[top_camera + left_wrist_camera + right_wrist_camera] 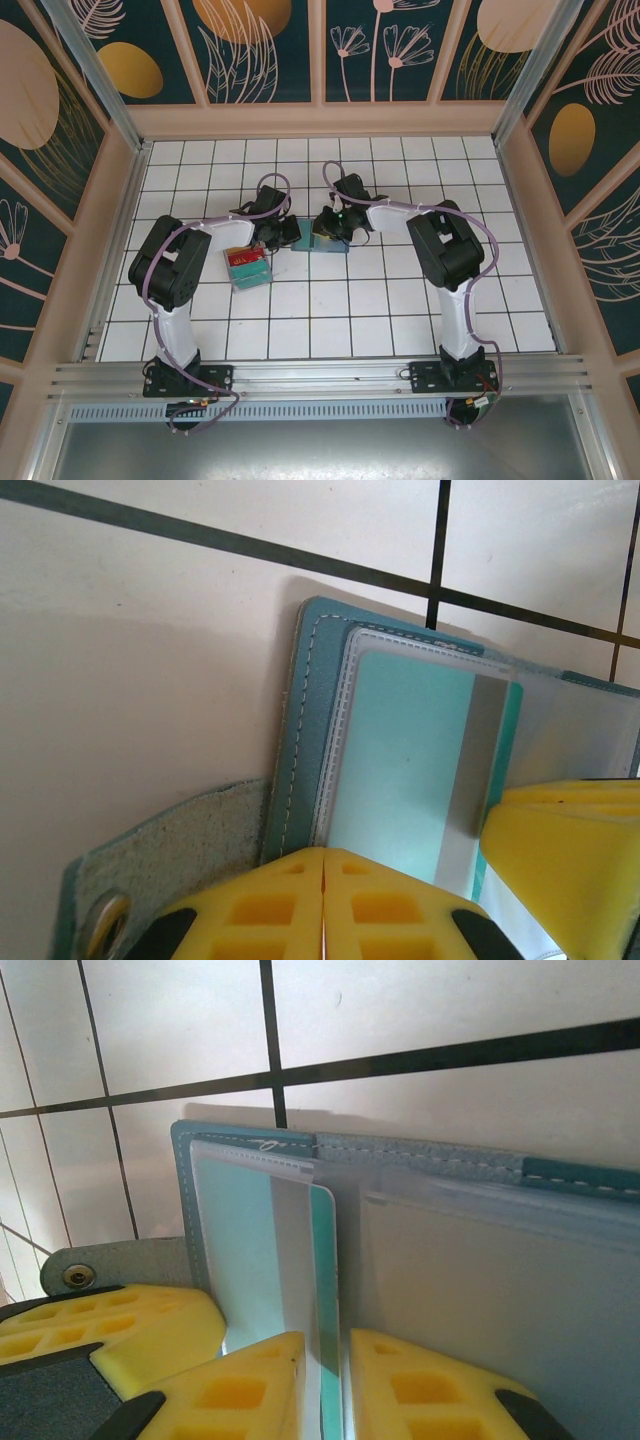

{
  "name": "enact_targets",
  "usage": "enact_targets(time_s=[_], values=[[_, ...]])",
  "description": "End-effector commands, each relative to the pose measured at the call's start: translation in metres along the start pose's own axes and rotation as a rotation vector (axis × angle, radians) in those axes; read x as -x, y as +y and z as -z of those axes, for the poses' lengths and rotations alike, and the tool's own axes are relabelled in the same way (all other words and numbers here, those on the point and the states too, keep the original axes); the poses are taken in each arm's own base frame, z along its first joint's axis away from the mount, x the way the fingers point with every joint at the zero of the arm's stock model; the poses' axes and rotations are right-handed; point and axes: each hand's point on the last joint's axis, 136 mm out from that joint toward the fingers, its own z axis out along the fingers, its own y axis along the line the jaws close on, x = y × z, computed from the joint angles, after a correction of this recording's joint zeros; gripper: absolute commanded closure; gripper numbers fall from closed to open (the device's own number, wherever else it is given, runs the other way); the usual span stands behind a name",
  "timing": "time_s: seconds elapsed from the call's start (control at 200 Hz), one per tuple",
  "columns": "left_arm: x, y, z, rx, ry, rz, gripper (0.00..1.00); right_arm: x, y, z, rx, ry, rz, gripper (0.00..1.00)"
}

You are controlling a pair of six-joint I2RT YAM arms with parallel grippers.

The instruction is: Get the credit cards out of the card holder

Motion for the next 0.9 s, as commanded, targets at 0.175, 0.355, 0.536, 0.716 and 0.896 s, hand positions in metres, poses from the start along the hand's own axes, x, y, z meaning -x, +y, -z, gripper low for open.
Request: enact_targets(time_s=[0.175, 0.355, 0.536, 0.716, 0.896], values=[[-0.015, 0.011, -0.012, 0.028, 0.068, 0.006, 0.91, -0.009, -0.003, -0.010, 0.011, 0.046, -0.023, 0.95], [-0.013, 0.022, -0.012, 0.087, 0.061, 0.017, 0.97, -0.005, -0.006, -0.002, 0.011, 0.028, -0.038, 1.00], [-0.013, 0.031, -0.012, 0.135, 0.055, 0.029, 1.00, -0.009, -0.005, 0.005, 0.024, 0.022, -0.040, 1.00], [-0.015, 0.036, -0.013, 0.156, 0.061, 0.031, 1.00, -0.001, -0.018, 0.017, 0.026, -0.006, -0.068, 1.00], [-0.015, 0.036, -0.012, 0.158, 0.060, 0.030, 1.00, 0.000, -0.023, 0.026, 0.035, -0.023, -0.080, 1.00]])
